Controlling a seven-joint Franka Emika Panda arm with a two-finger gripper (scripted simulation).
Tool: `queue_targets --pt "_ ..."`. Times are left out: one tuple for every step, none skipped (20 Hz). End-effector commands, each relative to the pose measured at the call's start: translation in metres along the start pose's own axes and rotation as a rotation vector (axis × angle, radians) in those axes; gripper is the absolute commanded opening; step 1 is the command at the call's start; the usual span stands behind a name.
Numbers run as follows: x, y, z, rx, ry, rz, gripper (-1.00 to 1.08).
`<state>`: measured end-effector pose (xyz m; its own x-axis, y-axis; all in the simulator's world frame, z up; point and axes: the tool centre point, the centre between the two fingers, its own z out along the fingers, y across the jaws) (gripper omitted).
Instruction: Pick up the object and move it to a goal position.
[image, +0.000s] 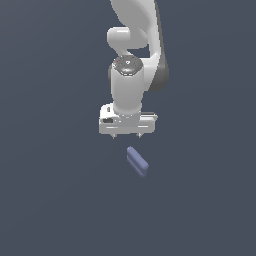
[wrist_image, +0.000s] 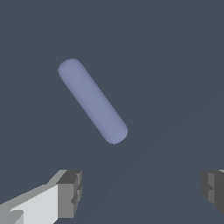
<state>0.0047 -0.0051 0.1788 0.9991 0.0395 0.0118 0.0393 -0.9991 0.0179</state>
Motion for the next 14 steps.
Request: queue_targets --pt "0.001 -0.001 0.000 0.000 0.000 -0.007 1.00" --pt "0.001 -0.001 0.001 0.000 -0.001 -0.013 1.00" --pt "0.002 -0.001 0.001 0.000 -0.001 -0.021 1.00" --pt "0.003 -0.002 0.001 0.000 -0.001 -0.030 1.00" --pt "0.004 -0.003 0.002 0.000 -0.001 -0.041 1.00" --pt "0.005 -0.003 0.003 0.000 -0.002 -0.053 1.00" --pt "0.007 -0.004 0.003 0.000 -0.002 -0.066 1.00" --pt "0.008 -0.005 0.004 0.000 -0.002 -0.081 1.00" --pt "0.010 -0.006 0.005 0.000 -0.003 -0.098 1.00" --pt "0.012 -0.008 0.006 0.000 -0.003 -0.116 1.00" --pt "0.014 -0.009 0.006 0.001 -0.003 -0.136 1.00" --pt "0.016 -0.010 0.008 0.001 -0.004 -0.157 1.00" --pt "0.018 -0.012 0.009 0.001 -0.004 -0.179 1.00" --pt "0.020 -0.013 0.010 0.002 -0.005 -0.203 1.00"
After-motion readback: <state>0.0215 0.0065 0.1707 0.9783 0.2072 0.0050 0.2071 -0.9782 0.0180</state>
